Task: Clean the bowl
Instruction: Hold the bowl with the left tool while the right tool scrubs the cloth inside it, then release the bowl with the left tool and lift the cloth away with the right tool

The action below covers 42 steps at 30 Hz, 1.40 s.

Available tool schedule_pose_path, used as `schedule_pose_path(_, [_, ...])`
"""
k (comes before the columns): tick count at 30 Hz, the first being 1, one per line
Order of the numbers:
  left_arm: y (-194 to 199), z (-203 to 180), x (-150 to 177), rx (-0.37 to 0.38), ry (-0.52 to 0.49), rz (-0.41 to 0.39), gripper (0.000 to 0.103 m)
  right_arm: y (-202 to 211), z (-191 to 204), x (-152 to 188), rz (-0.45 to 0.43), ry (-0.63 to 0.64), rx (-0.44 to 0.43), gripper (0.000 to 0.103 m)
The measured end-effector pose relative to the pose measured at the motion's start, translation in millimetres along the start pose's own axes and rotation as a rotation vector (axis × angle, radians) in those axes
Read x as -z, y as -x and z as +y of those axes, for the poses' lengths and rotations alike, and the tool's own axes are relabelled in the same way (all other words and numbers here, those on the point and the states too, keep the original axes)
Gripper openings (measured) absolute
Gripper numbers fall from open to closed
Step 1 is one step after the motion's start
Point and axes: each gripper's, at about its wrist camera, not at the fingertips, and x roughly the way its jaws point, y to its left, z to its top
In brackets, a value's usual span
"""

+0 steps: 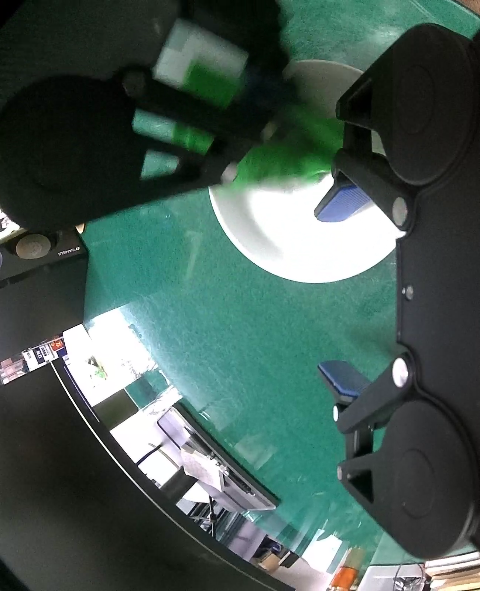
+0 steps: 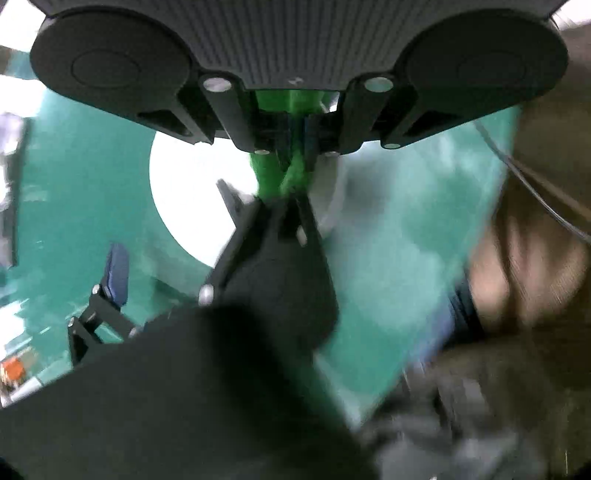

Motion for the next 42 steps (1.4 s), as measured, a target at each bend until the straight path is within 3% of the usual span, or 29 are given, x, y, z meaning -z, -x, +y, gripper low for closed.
schedule_pose_path(3, [-1,1,1,-0.002,0.014,-0.001,0.083,-2,-1,5,-0.032,-0.021,0.146,0.004])
schedule_pose_path(10, [-2,7,3,-0.012,0.013,0.0,0.088,33,-4,22,-0.215,-0.187,0.268,0.004])
schedule_pose_path(14, [-4,13,7,-0.029,0.029,-0.008,0.093,71,-11,56,-0.394,-0.452,0.461,0.004])
schedule_pose_path(17, [-5,23,15,-0.066,0.076,-0.022,0.093,69,-3,77,-0.506,-0.712,0.527,0.004])
schedule_pose_path(23, [-9,52,35,-0.122,0.219,-0.043,0.097,41,20,123,-0.571,-1.145,0.523,0.005])
schedule_pose_path(26, [-15,73,48,-0.161,0.368,-0.059,0.099,9,10,127,-0.6,-1.312,0.522,0.005])
schedule_pose_path(28, [-18,83,55,-0.233,0.491,-0.065,0.099,-9,-4,120,-0.585,-1.398,0.553,0.007])
schedule_pose_path(30, [-15,84,59,-0.274,0.55,-0.065,0.101,-22,-6,114,-0.56,-1.513,0.564,0.022])
schedule_pose_path(32, [-8,83,62,-0.299,0.6,-0.081,0.102,-34,-9,107,-0.575,-1.562,0.564,0.063])
schedule_pose_path(34, [9,77,65,-0.302,0.643,-0.135,0.102,-38,-6,99,-0.607,-1.577,0.593,0.085])
schedule_pose_path(37, [41,65,69,-0.35,0.726,-0.208,0.102,-28,12,89,-0.638,-1.587,0.683,0.088])
schedule_pose_path(39, [65,53,71,-0.396,0.813,-0.283,0.102,-16,25,86,-0.647,-1.622,0.725,0.102])
schedule_pose_path(42, [86,25,68,-0.37,0.821,-0.361,0.102,-2,42,84,-0.66,-1.693,0.753,0.103])
